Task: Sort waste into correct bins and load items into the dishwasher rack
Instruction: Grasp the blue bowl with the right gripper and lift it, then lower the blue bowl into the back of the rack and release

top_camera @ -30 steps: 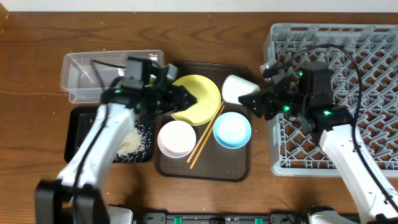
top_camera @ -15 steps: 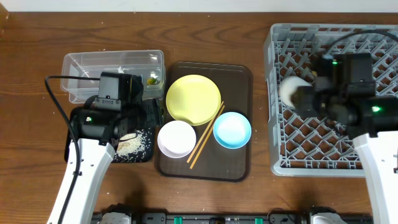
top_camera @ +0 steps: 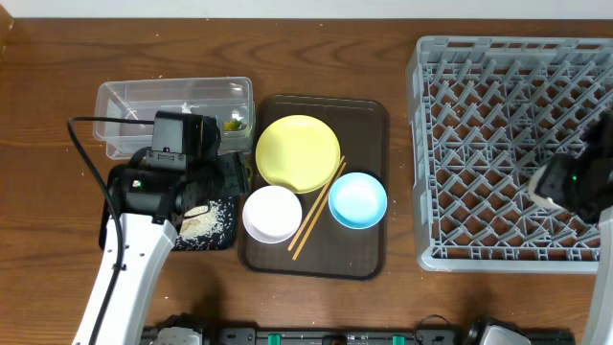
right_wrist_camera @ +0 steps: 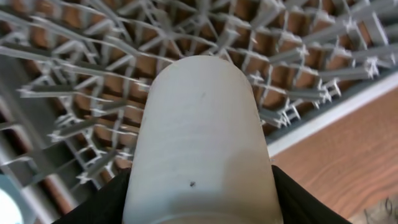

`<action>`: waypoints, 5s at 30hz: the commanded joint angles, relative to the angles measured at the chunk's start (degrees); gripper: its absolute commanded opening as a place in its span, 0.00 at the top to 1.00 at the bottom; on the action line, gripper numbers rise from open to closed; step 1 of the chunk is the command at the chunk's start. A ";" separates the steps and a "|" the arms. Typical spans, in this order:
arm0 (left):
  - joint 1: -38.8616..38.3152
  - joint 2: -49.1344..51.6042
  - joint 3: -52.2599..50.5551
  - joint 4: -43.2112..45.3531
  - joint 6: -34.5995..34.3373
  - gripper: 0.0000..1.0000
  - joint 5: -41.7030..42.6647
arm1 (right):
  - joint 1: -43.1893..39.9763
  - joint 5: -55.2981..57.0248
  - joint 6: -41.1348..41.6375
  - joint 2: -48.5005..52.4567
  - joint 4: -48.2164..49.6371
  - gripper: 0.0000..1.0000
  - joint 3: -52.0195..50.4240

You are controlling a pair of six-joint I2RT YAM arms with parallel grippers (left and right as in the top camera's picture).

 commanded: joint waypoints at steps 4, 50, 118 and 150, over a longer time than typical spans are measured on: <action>0.24 -0.20 0.31 -0.17 0.96 0.37 -1.01 | -4.00 0.70 0.96 1.77 4.98 0.99 -7.65; 0.24 -0.09 -0.55 -6.29 0.92 0.37 -4.85 | 25.70 -28.50 -17.14 1.42 19.89 0.27 -5.25; 0.24 -0.09 -0.57 -6.60 0.94 0.36 -4.83 | 33.59 46.45 -26.10 15.13 57.42 0.99 0.57; 0.22 -0.09 -0.57 -7.89 0.50 0.36 -4.59 | 31.67 41.24 -45.72 35.95 80.52 0.99 0.55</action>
